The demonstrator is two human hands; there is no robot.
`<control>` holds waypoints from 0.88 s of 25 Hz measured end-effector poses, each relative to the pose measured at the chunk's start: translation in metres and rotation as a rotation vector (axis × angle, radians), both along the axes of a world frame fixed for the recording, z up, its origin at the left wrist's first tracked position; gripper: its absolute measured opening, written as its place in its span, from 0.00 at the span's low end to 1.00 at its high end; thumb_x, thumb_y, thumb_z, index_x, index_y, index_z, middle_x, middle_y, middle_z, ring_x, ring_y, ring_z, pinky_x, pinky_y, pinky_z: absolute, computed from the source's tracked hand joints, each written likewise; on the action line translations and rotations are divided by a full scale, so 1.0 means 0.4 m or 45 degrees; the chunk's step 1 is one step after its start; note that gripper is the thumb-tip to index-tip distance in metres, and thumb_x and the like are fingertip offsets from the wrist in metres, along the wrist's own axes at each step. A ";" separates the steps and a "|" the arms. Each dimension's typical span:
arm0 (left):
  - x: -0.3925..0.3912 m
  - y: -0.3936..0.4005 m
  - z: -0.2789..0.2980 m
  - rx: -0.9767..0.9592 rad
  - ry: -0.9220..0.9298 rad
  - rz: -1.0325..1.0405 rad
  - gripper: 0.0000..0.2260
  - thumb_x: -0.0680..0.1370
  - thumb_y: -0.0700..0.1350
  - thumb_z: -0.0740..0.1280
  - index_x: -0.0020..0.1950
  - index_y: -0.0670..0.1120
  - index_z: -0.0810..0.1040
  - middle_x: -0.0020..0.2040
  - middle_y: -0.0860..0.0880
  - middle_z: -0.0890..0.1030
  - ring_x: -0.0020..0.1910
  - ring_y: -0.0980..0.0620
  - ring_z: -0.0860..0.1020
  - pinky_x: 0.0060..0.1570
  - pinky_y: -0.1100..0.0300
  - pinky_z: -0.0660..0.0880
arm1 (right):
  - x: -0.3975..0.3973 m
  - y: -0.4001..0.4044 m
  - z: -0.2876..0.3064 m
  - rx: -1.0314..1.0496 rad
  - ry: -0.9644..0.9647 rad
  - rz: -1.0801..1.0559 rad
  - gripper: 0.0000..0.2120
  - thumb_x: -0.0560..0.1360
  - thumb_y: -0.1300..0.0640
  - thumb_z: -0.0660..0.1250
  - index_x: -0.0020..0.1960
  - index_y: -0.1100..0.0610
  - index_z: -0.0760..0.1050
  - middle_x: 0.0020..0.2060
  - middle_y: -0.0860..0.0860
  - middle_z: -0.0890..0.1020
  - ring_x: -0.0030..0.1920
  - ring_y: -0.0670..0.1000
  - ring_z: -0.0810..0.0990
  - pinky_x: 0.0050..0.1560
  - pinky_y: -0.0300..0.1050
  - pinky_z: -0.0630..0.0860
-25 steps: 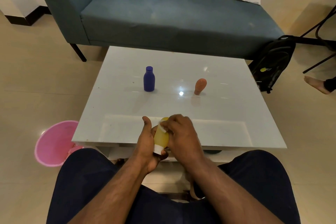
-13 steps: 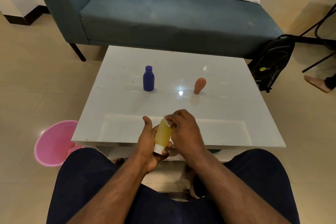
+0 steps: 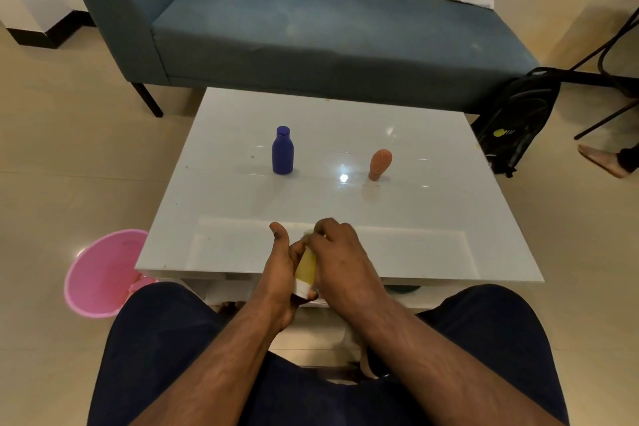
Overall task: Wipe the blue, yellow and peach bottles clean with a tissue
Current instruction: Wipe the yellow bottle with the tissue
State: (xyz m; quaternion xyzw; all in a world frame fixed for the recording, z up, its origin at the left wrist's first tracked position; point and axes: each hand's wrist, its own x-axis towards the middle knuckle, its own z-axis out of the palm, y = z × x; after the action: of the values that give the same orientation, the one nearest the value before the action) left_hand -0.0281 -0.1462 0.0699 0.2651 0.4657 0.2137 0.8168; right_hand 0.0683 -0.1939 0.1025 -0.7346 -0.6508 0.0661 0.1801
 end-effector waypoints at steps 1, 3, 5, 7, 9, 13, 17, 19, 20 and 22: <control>-0.001 0.001 0.000 -0.026 0.002 0.020 0.39 0.75 0.75 0.47 0.63 0.48 0.81 0.51 0.44 0.87 0.46 0.47 0.86 0.46 0.50 0.79 | -0.022 -0.018 -0.008 -0.005 -0.015 0.048 0.19 0.69 0.62 0.72 0.59 0.54 0.76 0.55 0.50 0.75 0.54 0.50 0.71 0.50 0.41 0.75; -0.008 0.007 -0.005 -0.075 -0.015 0.081 0.37 0.76 0.74 0.47 0.66 0.51 0.80 0.55 0.48 0.87 0.52 0.48 0.85 0.47 0.49 0.78 | -0.047 -0.044 -0.024 -0.007 -0.033 0.134 0.18 0.68 0.63 0.73 0.57 0.53 0.78 0.52 0.49 0.76 0.50 0.48 0.71 0.47 0.42 0.76; -0.018 0.016 -0.006 -0.138 -0.103 0.145 0.38 0.75 0.74 0.50 0.68 0.49 0.78 0.57 0.46 0.86 0.57 0.45 0.84 0.54 0.46 0.78 | -0.044 -0.054 -0.032 0.010 0.023 0.172 0.15 0.70 0.63 0.71 0.56 0.52 0.79 0.50 0.48 0.77 0.48 0.47 0.71 0.46 0.39 0.74; -0.018 0.014 0.001 -0.136 -0.143 0.115 0.34 0.76 0.71 0.56 0.66 0.46 0.79 0.55 0.43 0.86 0.56 0.43 0.84 0.55 0.43 0.79 | -0.028 -0.044 -0.030 0.058 0.140 0.105 0.12 0.72 0.62 0.69 0.55 0.52 0.80 0.48 0.48 0.78 0.48 0.47 0.72 0.46 0.39 0.73; -0.010 0.009 0.003 -0.118 -0.145 0.080 0.28 0.77 0.66 0.62 0.63 0.45 0.80 0.53 0.42 0.86 0.53 0.43 0.85 0.50 0.45 0.80 | -0.018 -0.023 -0.030 0.133 0.243 -0.040 0.10 0.74 0.62 0.67 0.53 0.53 0.81 0.47 0.48 0.78 0.48 0.47 0.73 0.47 0.40 0.73; -0.012 0.021 0.001 -0.219 -0.232 0.211 0.25 0.78 0.63 0.64 0.63 0.45 0.82 0.56 0.43 0.85 0.55 0.43 0.84 0.55 0.45 0.79 | -0.052 -0.040 -0.040 0.162 0.266 0.042 0.11 0.72 0.66 0.67 0.51 0.54 0.81 0.46 0.48 0.79 0.47 0.48 0.73 0.46 0.41 0.74; -0.010 0.022 -0.005 -0.328 -0.320 0.234 0.26 0.80 0.62 0.62 0.63 0.41 0.79 0.51 0.42 0.85 0.49 0.44 0.85 0.50 0.47 0.80 | -0.017 -0.036 -0.053 0.266 0.487 -0.094 0.09 0.72 0.66 0.67 0.49 0.56 0.81 0.45 0.48 0.78 0.46 0.47 0.76 0.47 0.37 0.74; -0.006 0.020 -0.006 -0.320 -0.324 0.207 0.25 0.80 0.62 0.63 0.65 0.44 0.78 0.54 0.42 0.84 0.54 0.44 0.82 0.48 0.46 0.81 | 0.010 0.007 -0.041 0.252 0.598 -0.251 0.08 0.74 0.65 0.67 0.49 0.57 0.82 0.45 0.48 0.78 0.46 0.43 0.76 0.47 0.33 0.73; -0.006 0.020 -0.006 -0.302 -0.319 0.196 0.23 0.80 0.61 0.63 0.66 0.46 0.79 0.56 0.42 0.84 0.56 0.44 0.82 0.47 0.45 0.81 | 0.019 0.027 -0.033 0.241 0.634 -0.304 0.08 0.74 0.65 0.67 0.48 0.56 0.81 0.45 0.47 0.78 0.46 0.42 0.76 0.47 0.32 0.73; -0.006 0.019 -0.004 -0.263 -0.296 0.197 0.20 0.80 0.59 0.64 0.65 0.48 0.79 0.57 0.43 0.85 0.55 0.46 0.83 0.48 0.43 0.81 | 0.031 0.051 -0.021 0.240 0.731 -0.387 0.08 0.74 0.64 0.67 0.48 0.54 0.81 0.45 0.45 0.78 0.46 0.40 0.75 0.47 0.30 0.72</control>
State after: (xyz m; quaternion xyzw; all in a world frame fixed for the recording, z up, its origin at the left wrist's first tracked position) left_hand -0.0305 -0.1386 0.0685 0.1165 0.4065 0.2561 0.8693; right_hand 0.0808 -0.1737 0.0941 -0.7548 -0.4596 0.1823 0.4310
